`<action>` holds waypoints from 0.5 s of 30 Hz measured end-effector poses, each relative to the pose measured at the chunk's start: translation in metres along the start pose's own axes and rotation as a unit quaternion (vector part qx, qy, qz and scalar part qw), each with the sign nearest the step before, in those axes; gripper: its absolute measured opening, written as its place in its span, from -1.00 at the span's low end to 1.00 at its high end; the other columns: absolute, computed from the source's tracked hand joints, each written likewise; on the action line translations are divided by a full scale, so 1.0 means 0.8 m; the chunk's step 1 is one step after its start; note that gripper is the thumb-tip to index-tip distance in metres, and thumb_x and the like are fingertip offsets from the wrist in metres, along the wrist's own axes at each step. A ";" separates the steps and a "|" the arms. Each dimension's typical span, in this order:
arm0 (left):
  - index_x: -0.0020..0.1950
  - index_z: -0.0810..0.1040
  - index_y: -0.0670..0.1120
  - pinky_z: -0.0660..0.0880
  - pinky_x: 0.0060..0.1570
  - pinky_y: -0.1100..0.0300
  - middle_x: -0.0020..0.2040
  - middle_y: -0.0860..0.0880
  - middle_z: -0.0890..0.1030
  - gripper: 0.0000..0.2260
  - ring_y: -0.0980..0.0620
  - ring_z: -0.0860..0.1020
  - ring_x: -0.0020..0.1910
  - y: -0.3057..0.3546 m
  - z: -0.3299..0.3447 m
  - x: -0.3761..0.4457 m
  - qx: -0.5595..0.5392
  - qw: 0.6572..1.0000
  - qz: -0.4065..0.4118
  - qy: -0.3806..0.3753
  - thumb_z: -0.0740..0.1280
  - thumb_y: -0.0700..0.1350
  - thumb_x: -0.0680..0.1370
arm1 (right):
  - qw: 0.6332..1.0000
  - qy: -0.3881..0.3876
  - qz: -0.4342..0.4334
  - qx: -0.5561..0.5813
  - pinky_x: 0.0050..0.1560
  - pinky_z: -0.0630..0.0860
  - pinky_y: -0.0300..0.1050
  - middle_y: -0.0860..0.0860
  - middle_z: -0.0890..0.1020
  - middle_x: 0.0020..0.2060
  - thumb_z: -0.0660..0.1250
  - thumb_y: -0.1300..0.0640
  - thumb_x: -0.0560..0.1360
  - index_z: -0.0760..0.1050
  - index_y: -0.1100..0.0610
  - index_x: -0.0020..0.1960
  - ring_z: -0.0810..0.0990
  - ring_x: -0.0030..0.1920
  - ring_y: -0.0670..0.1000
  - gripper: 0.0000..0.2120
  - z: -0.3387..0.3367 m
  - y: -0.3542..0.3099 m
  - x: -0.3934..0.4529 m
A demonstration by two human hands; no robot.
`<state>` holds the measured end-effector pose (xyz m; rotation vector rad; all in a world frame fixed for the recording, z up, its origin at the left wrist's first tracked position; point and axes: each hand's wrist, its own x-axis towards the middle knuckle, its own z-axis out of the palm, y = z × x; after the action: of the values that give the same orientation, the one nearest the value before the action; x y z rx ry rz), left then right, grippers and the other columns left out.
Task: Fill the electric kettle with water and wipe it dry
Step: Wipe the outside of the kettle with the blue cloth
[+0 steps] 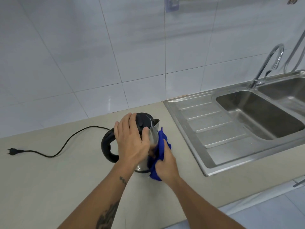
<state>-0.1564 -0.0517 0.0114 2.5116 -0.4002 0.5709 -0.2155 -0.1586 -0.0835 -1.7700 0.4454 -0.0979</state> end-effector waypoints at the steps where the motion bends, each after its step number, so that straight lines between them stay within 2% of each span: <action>1: 0.45 0.34 -0.16 -0.09 0.53 0.00 0.42 -0.10 0.40 -0.44 -0.09 0.30 0.43 -0.002 -0.001 0.000 -0.005 1.000 0.001 -0.001 0.10 0.09 0.52 | 1.000 -0.016 0.016 -0.005 0.01 0.57 -0.21 -0.11 0.64 0.02 0.11 0.51 0.36 0.41 -0.10 0.35 0.62 0.06 0.00 -0.28 -0.009 -0.011 0.009; 2: 0.45 0.35 -0.16 -0.09 0.53 0.00 0.42 -0.09 0.40 -0.44 -0.09 0.30 0.43 -0.003 -0.001 0.001 -0.010 1.000 0.004 -0.002 0.10 0.09 0.52 | 0.999 -0.030 0.019 -0.009 -0.03 0.54 -0.25 -0.12 0.64 -0.01 0.10 0.53 0.35 0.46 -0.06 0.31 0.62 0.04 0.02 -0.30 -0.018 -0.023 0.015; 5: 0.42 0.38 -0.15 -0.07 0.53 0.00 0.38 -0.05 0.44 -0.45 -0.07 0.34 0.39 -0.008 -0.004 0.006 -0.029 1.000 0.007 -0.006 0.12 0.08 0.49 | 0.999 -0.043 -0.007 -0.008 -0.02 0.58 -0.19 -0.08 0.67 0.01 0.11 0.53 0.34 0.51 -0.06 0.29 0.64 0.04 0.00 -0.29 -0.029 -0.049 0.025; 8: 0.34 0.42 -0.11 -0.06 0.53 -0.01 0.27 0.01 0.49 -0.50 -0.02 0.39 0.31 -0.014 -0.009 0.013 -0.061 0.998 0.004 -0.011 0.18 0.02 0.43 | 0.999 -0.018 -0.032 0.027 0.04 0.67 -0.05 0.02 0.65 0.07 0.14 0.51 0.32 0.49 -0.05 0.35 0.65 0.06 0.09 -0.27 -0.022 -0.055 0.014; 10: 0.32 0.44 -0.09 -0.09 0.53 0.02 0.23 0.04 0.51 -0.51 0.03 0.41 0.28 -0.015 -0.014 0.016 -0.090 0.996 0.009 -0.018 0.20 -0.03 0.40 | 0.997 0.006 -0.055 0.050 0.04 0.68 -0.05 0.03 0.64 0.09 0.13 0.51 0.32 0.48 -0.03 0.37 0.65 0.07 0.10 -0.26 -0.016 -0.043 0.000; 13: 0.31 0.48 -0.07 -0.12 0.53 0.03 0.24 0.07 0.52 -0.50 0.08 0.43 0.28 -0.020 -0.021 0.020 -0.127 0.991 0.024 -0.038 0.17 -0.04 0.38 | 0.995 0.036 -0.082 0.033 0.30 0.56 0.00 -0.05 0.57 0.32 0.14 0.50 0.36 0.32 -0.06 0.55 0.57 0.29 0.03 -0.15 -0.005 -0.014 -0.029; 15: 0.25 0.53 -0.03 -0.09 0.52 -0.04 0.22 0.08 0.53 -0.55 0.08 0.44 0.26 -0.020 -0.023 0.027 -0.135 0.989 0.022 -0.051 0.14 0.04 0.42 | 0.995 0.030 -0.089 0.022 0.37 0.51 0.10 -0.06 0.48 0.44 0.13 0.49 0.35 0.25 -0.11 0.59 0.50 0.38 0.06 -0.10 0.000 -0.002 -0.046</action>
<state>-0.1368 -0.0318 0.0289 2.2813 -0.5352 0.3761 -0.2488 -0.1452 -0.0757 -1.7639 0.3251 -0.2845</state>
